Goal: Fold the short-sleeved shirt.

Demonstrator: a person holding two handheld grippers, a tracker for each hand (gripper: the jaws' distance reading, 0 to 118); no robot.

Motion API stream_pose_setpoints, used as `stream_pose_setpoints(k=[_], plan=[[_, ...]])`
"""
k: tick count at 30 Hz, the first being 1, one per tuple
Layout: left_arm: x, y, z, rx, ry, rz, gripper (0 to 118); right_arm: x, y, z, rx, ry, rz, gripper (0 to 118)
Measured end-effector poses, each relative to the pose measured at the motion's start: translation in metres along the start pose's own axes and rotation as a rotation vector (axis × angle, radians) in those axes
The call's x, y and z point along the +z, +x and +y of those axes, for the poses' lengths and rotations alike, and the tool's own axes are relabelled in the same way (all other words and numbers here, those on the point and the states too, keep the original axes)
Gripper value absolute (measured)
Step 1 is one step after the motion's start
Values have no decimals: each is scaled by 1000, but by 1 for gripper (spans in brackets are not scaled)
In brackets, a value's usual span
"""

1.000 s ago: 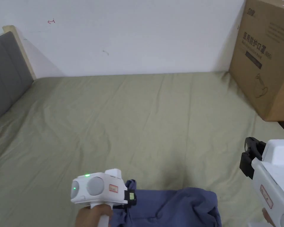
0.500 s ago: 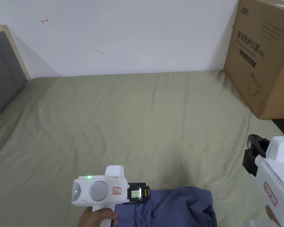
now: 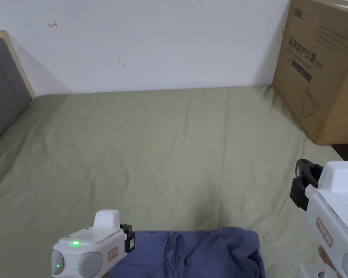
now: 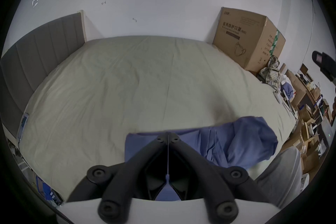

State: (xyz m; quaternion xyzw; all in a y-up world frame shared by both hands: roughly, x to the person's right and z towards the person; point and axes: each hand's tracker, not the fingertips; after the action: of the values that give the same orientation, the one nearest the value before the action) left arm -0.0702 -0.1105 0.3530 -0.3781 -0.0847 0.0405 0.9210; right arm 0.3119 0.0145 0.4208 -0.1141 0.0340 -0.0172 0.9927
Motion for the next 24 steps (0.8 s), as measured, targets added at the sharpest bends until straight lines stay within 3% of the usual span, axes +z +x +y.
stream_pose_setpoints(k=[1,11,15,24], plan=[[-5,0,-6,6,-21,-9,0,0,1,-2,49,0,-24,0],[-72,58,-56,-102,-226,-64,0,1,13,-10,60,-14,-49,0],[-79,86,-57,-156,-204,-37,0,5,21,-11,62,-15,-66,0],[-76,95,-47,-118,-199,-129,0,9,31,-9,55,-10,-100,0]])
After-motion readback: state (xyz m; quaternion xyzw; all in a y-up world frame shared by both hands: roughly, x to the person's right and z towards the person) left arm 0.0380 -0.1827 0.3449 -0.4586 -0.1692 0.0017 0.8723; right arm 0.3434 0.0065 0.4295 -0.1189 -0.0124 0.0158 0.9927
